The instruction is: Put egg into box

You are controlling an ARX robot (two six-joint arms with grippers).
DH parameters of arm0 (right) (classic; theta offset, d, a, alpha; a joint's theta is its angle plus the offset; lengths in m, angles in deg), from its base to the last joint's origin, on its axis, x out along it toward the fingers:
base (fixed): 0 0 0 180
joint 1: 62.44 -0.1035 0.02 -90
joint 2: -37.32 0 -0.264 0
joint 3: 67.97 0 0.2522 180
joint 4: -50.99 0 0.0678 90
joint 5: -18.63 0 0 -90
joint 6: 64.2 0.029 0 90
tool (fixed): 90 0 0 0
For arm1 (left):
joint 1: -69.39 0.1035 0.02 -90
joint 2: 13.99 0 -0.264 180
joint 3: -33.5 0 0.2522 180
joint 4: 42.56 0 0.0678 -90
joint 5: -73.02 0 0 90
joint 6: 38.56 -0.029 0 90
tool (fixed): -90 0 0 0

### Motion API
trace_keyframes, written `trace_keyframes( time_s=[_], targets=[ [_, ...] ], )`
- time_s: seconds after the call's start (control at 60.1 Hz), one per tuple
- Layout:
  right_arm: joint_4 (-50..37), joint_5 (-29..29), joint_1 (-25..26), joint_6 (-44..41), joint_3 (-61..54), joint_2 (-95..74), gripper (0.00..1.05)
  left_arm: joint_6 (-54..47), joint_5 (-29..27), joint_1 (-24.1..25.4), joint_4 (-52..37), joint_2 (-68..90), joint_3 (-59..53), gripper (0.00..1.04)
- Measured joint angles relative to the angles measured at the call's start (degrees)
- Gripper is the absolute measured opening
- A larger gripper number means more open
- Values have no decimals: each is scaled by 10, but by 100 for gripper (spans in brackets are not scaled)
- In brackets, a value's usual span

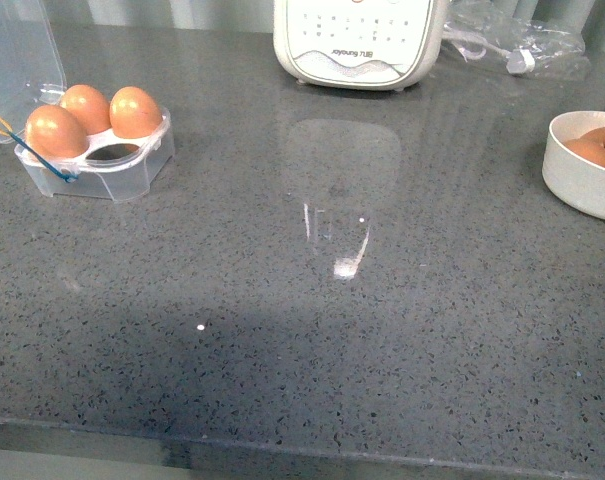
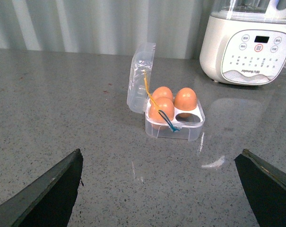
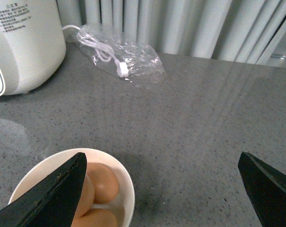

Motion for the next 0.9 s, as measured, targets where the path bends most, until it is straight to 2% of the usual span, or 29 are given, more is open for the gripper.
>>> trace_keyframes(
  time_s=[0.183, 0.566, 0.899],
  targets=[
    [27, 57, -23, -7, 32, -35, 97, 0, 0, 0, 0, 0, 0, 98],
    [29, 71, -44, -13, 46, -96, 97, 0, 0, 0, 0, 0, 0, 98],
    [22, 86, -40, -7, 46, -139, 97, 0, 0, 0, 0, 0, 0, 98]
  ],
)
